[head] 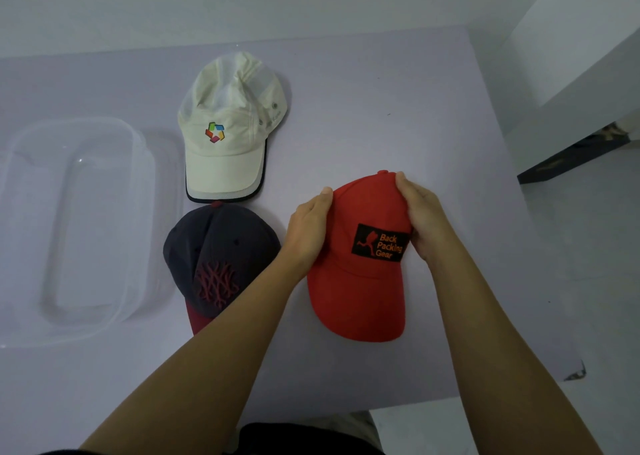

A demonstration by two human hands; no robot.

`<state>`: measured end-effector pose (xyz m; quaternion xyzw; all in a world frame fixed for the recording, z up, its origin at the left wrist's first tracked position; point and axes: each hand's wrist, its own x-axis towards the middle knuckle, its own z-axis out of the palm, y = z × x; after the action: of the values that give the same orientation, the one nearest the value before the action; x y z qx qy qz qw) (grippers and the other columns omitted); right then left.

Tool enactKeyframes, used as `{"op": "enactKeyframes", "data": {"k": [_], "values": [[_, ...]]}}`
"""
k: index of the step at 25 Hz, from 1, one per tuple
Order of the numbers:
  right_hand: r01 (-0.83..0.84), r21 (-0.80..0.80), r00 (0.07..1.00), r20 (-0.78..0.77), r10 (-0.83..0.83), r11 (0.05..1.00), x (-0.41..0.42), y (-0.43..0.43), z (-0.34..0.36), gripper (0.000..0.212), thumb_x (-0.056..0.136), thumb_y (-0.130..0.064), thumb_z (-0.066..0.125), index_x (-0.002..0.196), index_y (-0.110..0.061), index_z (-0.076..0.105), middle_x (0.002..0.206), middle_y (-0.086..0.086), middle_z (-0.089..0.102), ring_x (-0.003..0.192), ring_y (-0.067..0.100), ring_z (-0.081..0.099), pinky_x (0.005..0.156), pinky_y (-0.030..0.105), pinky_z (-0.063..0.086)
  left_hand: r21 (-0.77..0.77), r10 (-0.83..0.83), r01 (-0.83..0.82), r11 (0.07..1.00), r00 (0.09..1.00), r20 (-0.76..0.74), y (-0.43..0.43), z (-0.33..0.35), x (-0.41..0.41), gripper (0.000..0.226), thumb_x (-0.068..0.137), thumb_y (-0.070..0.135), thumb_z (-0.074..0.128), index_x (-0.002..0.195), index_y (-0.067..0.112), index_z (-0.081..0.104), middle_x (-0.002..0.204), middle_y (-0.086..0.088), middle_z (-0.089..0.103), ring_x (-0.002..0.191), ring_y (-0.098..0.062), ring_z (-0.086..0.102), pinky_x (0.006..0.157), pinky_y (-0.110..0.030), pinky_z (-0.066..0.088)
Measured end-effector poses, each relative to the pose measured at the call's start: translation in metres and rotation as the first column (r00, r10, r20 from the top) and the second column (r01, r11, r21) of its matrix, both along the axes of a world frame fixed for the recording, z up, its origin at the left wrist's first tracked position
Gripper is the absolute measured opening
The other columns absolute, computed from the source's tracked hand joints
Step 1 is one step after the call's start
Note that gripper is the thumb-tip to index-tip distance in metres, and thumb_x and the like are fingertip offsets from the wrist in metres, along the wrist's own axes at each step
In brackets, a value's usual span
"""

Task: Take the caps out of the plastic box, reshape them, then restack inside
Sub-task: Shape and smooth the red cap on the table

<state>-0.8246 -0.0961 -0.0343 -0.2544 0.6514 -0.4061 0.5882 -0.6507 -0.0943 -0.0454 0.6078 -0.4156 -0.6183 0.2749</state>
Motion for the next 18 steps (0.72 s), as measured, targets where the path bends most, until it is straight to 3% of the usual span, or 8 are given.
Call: {"op": "enactKeyframes", "data": {"k": [3, 5, 8, 10, 12, 16, 18], "values": [[-0.028, -0.01, 1.0, 0.011, 0.028, 1.0, 0.001, -0.001, 0.001, 0.029, 0.094, -0.041, 0.048, 0.101, -0.025, 0.071, 0.104, -0.006, 0.072, 0.098, 0.008, 0.067, 0.081, 0.023, 0.053, 0.063, 0.087, -0.075, 0.995, 0.974, -0.208, -0.003, 0.006, 0.001, 0.057, 0.074, 0.066, 0.048, 0.095, 0.014, 0.06, 0.093, -0.012, 0.053, 0.081, -0.024, 0.049, 0.078, -0.041, 0.045], [-0.057, -0.02, 0.998, -0.008, 0.057, 0.998, 0.002, -0.004, 0.002, 0.03, 0.094, -0.042, 0.048, 0.103, -0.025, 0.071, 0.106, -0.005, 0.072, 0.1, 0.007, 0.067, 0.083, 0.023, 0.052, 0.101, 0.16, -0.139, 0.985, 0.959, -0.233, -0.004, 0.007, 0.002, 0.049, 0.08, 0.058, 0.051, 0.092, 0.012, 0.059, 0.09, -0.014, 0.053, 0.081, -0.025, 0.048, 0.076, -0.04, 0.042], [-0.071, -0.017, 0.996, -0.057, 0.07, 0.997, 0.002, -0.008, 0.004, 0.031, 0.094, -0.043, 0.047, 0.105, -0.026, 0.07, 0.107, -0.007, 0.07, 0.1, 0.007, 0.065, 0.083, 0.023, 0.051, -0.038, 0.137, -0.136, 0.99, 0.991, 0.009, -0.007, 0.013, 0.001, 0.048, 0.094, 0.045, 0.044, 0.057, 0.014, 0.039, 0.055, -0.002, 0.038, 0.056, -0.018, 0.038, 0.061, -0.028, 0.035], [-0.071, -0.01, 0.993, -0.091, 0.07, 0.997, 0.002, -0.008, 0.004, 0.03, 0.094, -0.044, 0.047, 0.103, -0.027, 0.069, 0.105, -0.008, 0.07, 0.098, 0.006, 0.064, 0.082, 0.022, 0.051, -0.207, 0.129, -0.096, 0.974, 0.98, 0.149, -0.009, 0.019, -0.001, 0.052, 0.097, 0.039, 0.043, 0.052, 0.02, 0.025, 0.048, 0.008, 0.027, 0.047, -0.008, 0.027, 0.05, -0.021, 0.028], [-0.089, -0.013, 0.989, -0.118, 0.087, 0.996, 0.004, -0.008, 0.004, 0.029, 0.094, -0.045, 0.047, 0.101, -0.029, 0.069, 0.102, -0.009, 0.069, 0.098, 0.005, 0.064, 0.08, 0.021, 0.05, -0.241, 0.166, -0.128, 0.962, 0.975, 0.146, -0.008, 0.021, -0.004, 0.051, 0.098, 0.038, 0.041, 0.053, 0.021, 0.023, 0.049, 0.006, 0.025, 0.048, -0.009, 0.025, 0.05, -0.025, 0.026], [-0.176, -0.024, 0.973, -0.156, 0.17, 0.984, 0.012, -0.009, 0.007, 0.029, 0.094, -0.047, 0.046, 0.095, -0.03, 0.07, 0.097, -0.01, 0.071, 0.095, 0.005, 0.066, 0.077, 0.019, 0.05, -0.121, 0.313, -0.308, 0.944, 0.95, 0.021, -0.006, 0.014, -0.004, 0.05, 0.097, 0.042, 0.038, 0.053, 0.023, 0.023, 0.052, 0.003, 0.026, 0.052, -0.014, 0.027, 0.056, -0.034, 0.029], [-0.204, -0.023, 0.962, -0.188, 0.196, 0.979, 0.013, -0.009, 0.007, 0.03, 0.094, -0.046, 0.046, 0.09, -0.03, 0.07, 0.095, -0.009, 0.071, 0.092, 0.006, 0.067, 0.075, 0.019, 0.051, -0.141, 0.208, -0.193, 0.971, 0.973, 0.101, -0.008, 0.015, 0.0, 0.05, 0.097, 0.044, 0.035, 0.054, 0.021, 0.023, 0.052, 0.002, 0.027, 0.052, -0.013, 0.028, 0.055, -0.03, 0.03]]}}
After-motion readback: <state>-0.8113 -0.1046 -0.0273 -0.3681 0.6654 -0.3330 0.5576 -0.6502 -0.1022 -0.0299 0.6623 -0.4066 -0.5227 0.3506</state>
